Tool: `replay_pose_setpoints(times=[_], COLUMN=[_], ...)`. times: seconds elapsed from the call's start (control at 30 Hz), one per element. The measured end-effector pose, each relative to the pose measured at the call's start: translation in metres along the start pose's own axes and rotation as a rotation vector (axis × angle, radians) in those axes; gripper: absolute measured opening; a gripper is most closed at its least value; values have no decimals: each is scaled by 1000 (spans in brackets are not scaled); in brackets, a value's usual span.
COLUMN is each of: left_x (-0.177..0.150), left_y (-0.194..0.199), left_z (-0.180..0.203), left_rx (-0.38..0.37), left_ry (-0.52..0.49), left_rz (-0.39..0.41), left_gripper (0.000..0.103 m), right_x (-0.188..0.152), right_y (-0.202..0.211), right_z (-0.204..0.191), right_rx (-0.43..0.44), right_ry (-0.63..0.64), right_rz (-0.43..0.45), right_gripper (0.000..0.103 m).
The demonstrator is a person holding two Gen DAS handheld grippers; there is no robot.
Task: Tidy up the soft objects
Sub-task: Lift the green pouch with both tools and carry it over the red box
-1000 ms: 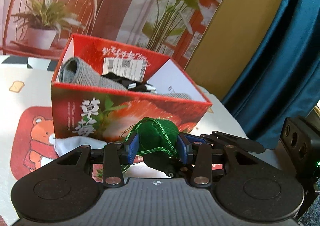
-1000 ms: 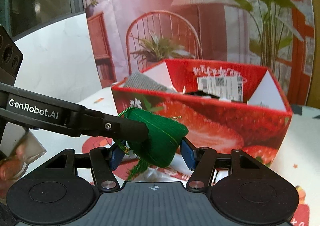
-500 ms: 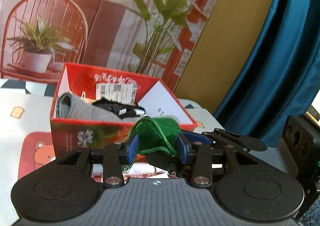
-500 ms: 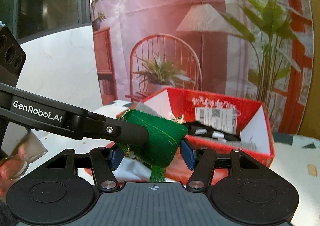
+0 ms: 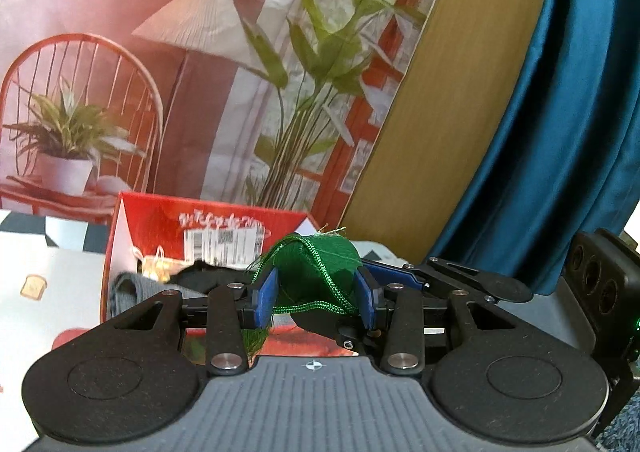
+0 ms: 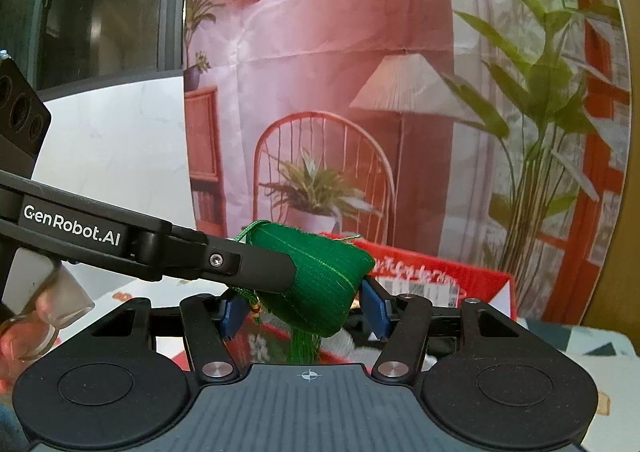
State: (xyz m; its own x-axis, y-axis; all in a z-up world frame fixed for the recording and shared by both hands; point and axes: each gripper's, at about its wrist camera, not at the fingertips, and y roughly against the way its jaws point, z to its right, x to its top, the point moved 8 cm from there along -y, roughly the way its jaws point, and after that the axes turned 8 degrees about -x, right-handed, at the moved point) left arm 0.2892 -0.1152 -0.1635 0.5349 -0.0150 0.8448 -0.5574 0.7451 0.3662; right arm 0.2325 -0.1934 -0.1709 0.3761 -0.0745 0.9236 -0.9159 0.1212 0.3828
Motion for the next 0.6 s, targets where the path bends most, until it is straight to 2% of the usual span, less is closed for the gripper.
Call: replay_pose_setpoints(times=[0.3,0.6], left_x=[25,39], left_y=[-6,-25], left_z=[-5,-26], left_rx=[9,13], left_ry=[-24,-8], left_rz=[34,36], left_gripper=[44,44], right_x=[30,41], right_y=[-16,-48], right_z=[8,12], right_rx=[-5,-4], right_ry=[23,44], right_rz=[19,5], right_gripper=[55,55])
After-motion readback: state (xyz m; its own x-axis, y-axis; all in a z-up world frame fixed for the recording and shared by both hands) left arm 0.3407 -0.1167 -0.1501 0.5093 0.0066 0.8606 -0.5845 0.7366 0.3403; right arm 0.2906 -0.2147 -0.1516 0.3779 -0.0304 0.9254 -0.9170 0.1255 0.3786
